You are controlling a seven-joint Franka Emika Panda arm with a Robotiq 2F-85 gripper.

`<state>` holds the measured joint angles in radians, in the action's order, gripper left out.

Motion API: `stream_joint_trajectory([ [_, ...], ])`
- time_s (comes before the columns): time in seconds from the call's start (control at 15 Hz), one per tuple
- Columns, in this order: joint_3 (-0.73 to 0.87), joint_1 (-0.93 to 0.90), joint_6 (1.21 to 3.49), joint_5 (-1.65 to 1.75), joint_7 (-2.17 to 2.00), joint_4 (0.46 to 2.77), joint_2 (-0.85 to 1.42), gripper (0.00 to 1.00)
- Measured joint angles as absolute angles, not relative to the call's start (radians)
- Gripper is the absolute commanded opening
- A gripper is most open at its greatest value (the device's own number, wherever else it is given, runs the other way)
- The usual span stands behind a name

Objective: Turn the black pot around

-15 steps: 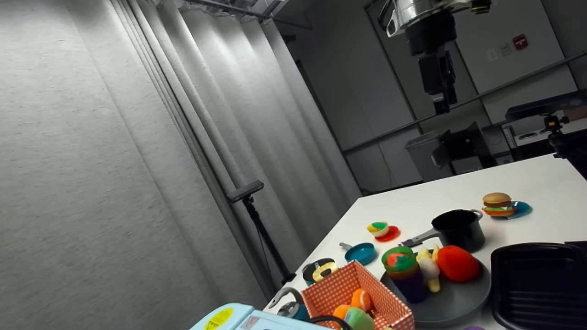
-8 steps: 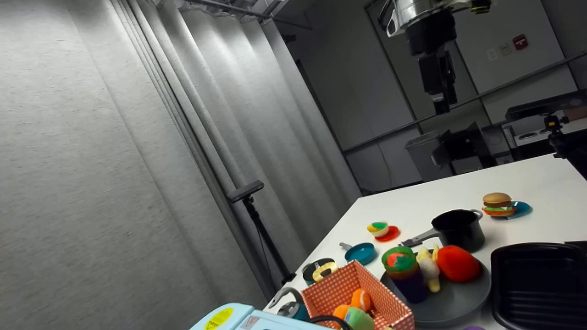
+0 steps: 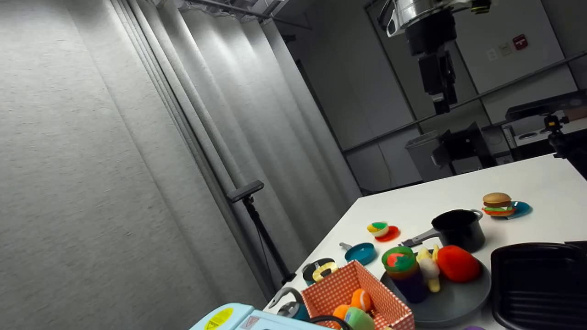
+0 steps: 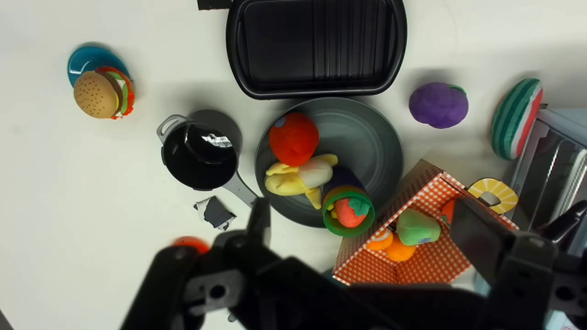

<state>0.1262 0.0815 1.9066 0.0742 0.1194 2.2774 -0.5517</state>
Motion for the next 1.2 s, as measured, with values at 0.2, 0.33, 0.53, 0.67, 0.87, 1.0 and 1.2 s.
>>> stream_joint_trajectory([
  [0.2, 0.126, 0.081, 1.907, 0.074, 0.119, 2.277, -0.552, 1.0],
  [0.33, 0.126, 0.081, 1.907, 0.074, 0.119, 2.278, -0.551, 1.0],
  [0.53, 0.124, 0.082, 1.908, 0.078, 0.115, 2.279, -0.551, 1.0],
  [0.67, 0.122, 0.082, 1.908, 0.081, 0.115, 2.279, -0.551, 1.0],
  [0.87, 0.12, 0.082, 1.908, 0.096, 0.117, 2.279, -0.551, 1.0],
  [1.0, 0.12, 0.082, 1.908, 0.103, 0.125, 2.279, -0.55, 1.0],
  [1.2, 0.12, 0.082, 1.908, 0.103, 0.147, 2.279, -0.548, 1.0],
])
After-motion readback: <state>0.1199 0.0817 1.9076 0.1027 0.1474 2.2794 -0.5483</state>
